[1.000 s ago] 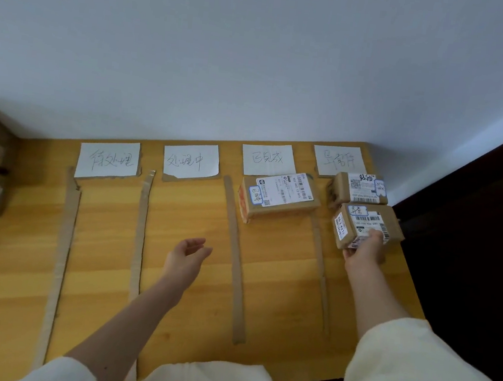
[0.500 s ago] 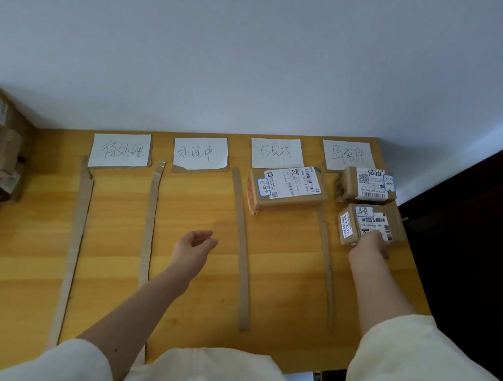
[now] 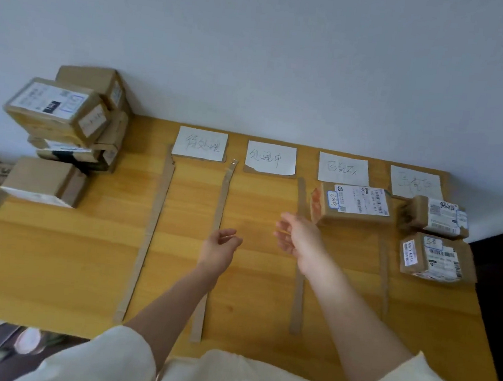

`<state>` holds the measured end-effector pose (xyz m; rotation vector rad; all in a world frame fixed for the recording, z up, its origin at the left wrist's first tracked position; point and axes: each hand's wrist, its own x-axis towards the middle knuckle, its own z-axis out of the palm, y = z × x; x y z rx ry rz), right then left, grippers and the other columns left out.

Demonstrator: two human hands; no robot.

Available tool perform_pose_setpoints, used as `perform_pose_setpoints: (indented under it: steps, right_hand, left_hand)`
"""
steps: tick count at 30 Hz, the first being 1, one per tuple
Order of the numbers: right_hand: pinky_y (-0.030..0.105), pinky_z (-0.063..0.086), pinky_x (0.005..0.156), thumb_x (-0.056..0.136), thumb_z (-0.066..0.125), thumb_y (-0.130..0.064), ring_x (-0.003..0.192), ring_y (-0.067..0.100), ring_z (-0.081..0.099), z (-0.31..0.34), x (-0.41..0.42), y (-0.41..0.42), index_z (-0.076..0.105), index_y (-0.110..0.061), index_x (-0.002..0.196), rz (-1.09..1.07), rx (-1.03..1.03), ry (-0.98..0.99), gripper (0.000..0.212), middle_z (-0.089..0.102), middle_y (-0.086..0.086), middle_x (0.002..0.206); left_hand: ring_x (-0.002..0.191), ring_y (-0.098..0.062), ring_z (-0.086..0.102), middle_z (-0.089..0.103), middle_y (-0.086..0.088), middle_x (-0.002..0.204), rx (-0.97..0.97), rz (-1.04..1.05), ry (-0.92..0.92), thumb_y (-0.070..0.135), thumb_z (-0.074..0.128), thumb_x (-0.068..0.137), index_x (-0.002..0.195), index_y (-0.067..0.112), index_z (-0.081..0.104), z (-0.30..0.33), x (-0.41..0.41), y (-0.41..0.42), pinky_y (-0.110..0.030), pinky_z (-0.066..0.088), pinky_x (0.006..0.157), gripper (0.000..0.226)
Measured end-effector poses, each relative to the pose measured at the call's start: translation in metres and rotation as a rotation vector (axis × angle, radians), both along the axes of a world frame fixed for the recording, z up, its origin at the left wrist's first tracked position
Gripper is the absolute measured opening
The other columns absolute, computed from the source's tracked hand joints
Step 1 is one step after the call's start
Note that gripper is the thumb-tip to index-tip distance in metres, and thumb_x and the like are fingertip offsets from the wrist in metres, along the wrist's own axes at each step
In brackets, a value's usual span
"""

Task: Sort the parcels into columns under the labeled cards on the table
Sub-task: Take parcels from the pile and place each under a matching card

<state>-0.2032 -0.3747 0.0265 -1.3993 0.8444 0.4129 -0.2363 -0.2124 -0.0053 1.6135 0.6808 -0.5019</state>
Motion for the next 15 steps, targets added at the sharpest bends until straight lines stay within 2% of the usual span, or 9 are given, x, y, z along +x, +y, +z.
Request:
perform_pose_setpoints:
  steps: [2,5,8,12,15]
  right_hand:
    - [0.024,0.049,0.058,0.096,0.055,-0.027,0.068,0.01,0.062,-0.002,-0.002,0.038,0.061,-0.02,0.101,0.185,-0.007,0.013,0.01,0.066,-0.005,0.087]
    - [0.026,0.049,0.066,0.097,0.053,-0.027,0.073,0.011,0.062,-0.004,-0.004,0.093,0.06,-0.022,0.093,0.325,-0.006,0.008,0.01,0.065,-0.005,0.089]
    - [0.029,0.048,0.071,0.097,0.054,-0.028,0.076,0.012,0.063,-0.009,-0.003,0.147,0.061,-0.021,0.095,0.382,-0.047,0.02,0.01,0.066,-0.004,0.093]
    - [0.025,0.048,0.062,0.097,0.054,-0.029,0.077,0.012,0.064,-0.016,0.0,0.215,0.06,-0.024,0.092,0.445,-0.049,0.042,0.01,0.066,-0.004,0.096]
    - [0.029,0.051,0.069,0.097,0.053,-0.029,0.08,0.015,0.064,-0.02,0.006,0.256,0.06,-0.023,0.092,0.474,-0.05,0.061,0.01,0.066,-0.001,0.099]
  left_hand:
    - [0.1,-0.022,0.061,0.063,-0.004,0.106,-0.004,0.055,0.0,0.025,0.063,0.09,0.111,0.019,0.059,0.0,-0.001,0.023,-0.043,0.051,0.095,0.022]
    - [0.089,-0.017,0.06,0.063,-0.001,0.1,-0.024,0.123,-0.001,0.024,0.061,0.091,0.114,0.017,0.06,0.0,-0.002,0.064,-0.039,0.051,0.088,0.024]
    - [0.093,-0.019,0.059,0.062,0.001,0.096,-0.026,0.185,-0.001,0.023,0.061,0.091,0.114,0.017,0.061,-0.001,-0.003,0.112,-0.042,0.051,0.093,0.024]
    - [0.096,-0.023,0.06,0.063,-0.006,0.108,0.028,0.333,0.002,0.023,0.061,0.09,0.109,0.019,0.059,-0.005,0.002,0.183,-0.044,0.051,0.094,0.02]
    - [0.096,-0.025,0.059,0.061,-0.009,0.115,0.036,0.482,-0.012,0.017,0.06,0.09,0.111,0.017,0.056,-0.007,0.007,0.234,-0.043,0.05,0.092,0.022]
